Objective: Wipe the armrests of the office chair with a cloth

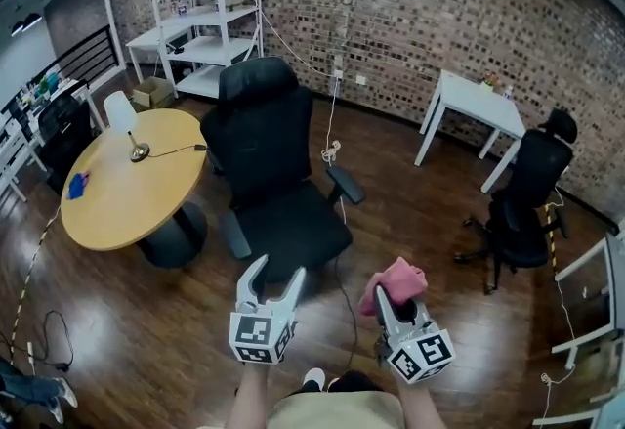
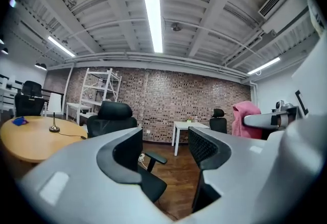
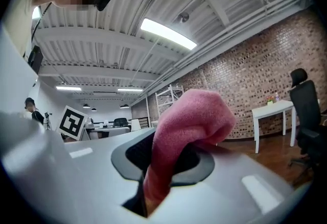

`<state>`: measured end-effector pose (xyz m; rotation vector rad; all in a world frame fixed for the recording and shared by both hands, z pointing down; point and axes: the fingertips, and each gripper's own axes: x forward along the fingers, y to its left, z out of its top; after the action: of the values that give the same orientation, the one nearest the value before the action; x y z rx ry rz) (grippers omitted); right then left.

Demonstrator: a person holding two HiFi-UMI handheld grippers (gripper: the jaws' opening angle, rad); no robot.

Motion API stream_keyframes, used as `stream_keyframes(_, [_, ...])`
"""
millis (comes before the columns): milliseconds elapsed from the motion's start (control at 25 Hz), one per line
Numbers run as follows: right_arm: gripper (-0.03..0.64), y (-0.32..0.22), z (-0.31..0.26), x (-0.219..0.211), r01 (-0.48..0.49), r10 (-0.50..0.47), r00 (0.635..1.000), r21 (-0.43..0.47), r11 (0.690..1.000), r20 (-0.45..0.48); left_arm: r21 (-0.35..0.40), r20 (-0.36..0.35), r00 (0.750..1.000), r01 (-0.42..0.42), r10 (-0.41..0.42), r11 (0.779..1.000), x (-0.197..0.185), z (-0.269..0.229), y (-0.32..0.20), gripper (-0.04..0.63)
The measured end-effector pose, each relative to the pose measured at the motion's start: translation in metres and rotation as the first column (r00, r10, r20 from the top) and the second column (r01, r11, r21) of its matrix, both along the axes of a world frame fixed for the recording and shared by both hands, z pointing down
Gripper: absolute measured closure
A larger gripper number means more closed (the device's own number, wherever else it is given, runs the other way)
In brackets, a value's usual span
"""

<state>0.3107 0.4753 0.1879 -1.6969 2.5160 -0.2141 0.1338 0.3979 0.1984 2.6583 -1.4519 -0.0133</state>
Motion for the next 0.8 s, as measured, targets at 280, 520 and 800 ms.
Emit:
stream_keyframes(280, [0.555, -0.068, -0.004, -0.007, 0.072, -0.072, 0.997, 0.016, 0.997, -0.016, 0.008, -0.022, 0.997, 0.078, -0.078, 0.997, -0.022, 0.004, -0.053, 0.324])
stream_keyframes(520, [0.555, -0.13, 0.009, -0.017, 0.183, -0.183, 0.983, 0.029, 0.983, 0.001, 0.022, -0.017, 0.986, 0.164, -0.163, 0.986, -0.025, 0.009, -0.099, 0.325])
stream_keyframes(800, [0.555, -0.269, 0.015, 0.0, 0.329, -0.331, 0.943, 0.038, 0.943, 0.044, 0.025, 0.003, 0.941, 0.338, -0.338, 0.941, -0.015, 0.013, -0.198, 0.329])
